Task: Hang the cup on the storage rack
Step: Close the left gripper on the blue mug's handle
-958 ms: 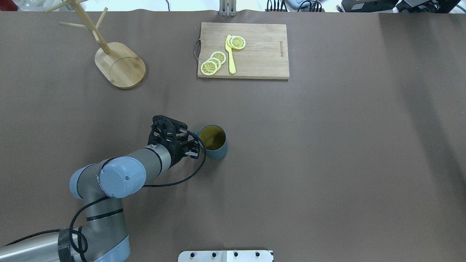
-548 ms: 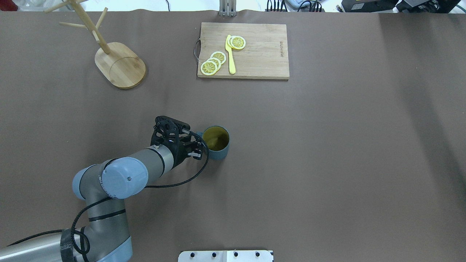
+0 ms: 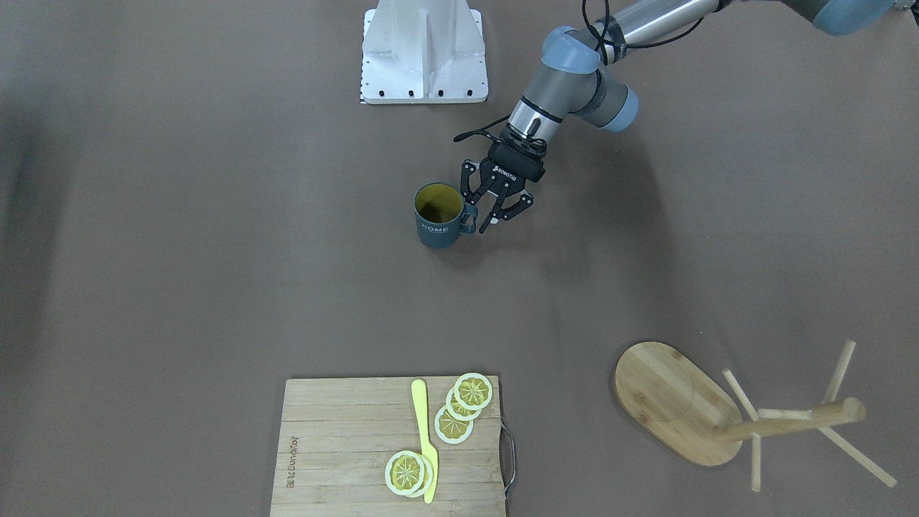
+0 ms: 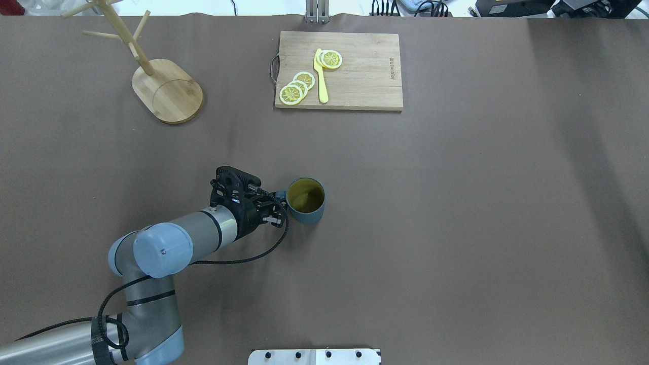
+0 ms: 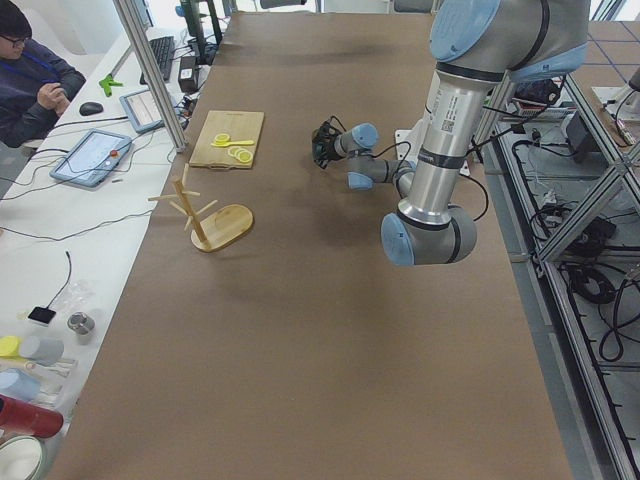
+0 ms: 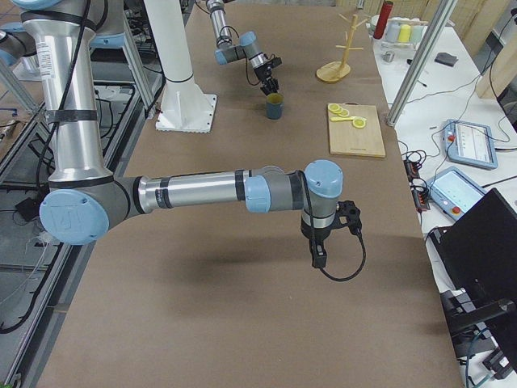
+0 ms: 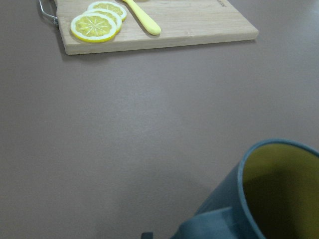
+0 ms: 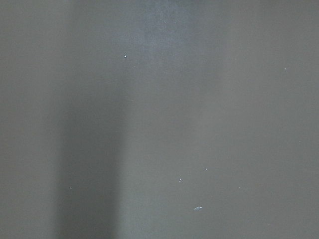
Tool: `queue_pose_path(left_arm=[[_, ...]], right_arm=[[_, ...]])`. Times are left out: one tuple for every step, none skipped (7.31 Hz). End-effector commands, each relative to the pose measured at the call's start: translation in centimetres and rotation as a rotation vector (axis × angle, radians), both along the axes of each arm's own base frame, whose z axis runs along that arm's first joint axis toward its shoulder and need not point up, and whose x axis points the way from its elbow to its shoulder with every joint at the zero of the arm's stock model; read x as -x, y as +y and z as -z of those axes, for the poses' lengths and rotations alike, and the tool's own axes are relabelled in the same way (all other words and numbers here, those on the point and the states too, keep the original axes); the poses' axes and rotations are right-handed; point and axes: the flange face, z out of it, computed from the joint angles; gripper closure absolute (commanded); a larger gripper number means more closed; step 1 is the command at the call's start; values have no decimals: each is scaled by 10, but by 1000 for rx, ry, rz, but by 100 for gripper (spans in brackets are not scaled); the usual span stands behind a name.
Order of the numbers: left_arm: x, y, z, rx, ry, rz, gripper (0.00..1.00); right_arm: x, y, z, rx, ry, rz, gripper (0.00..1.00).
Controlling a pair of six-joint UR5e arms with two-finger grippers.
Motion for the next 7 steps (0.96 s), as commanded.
queue_pose_path(left_arm=[[2,0,-12,-24,64,0,59],[6,4,-13,-38,99,-1,59],[6,6,-8,-38,117,1,59],[7,5,-8,-37,119,8,59],[7,5,-12,-38,109,31,59],[7,4,-13,-38,108,37,63],[6,5,-14,-36,107,36,71]], right_arm=[[0,0,1,-1,0,-1,0],[0,0,1,-1,0,-1,0],[0,-3,3,-6,0,0,0],[0,-4,4,-8,0,0,0],[0,-4,4,-8,0,0,0],[0,-4,4,-7,0,-1,0],[0,-4,4,-7,0,-1,0]])
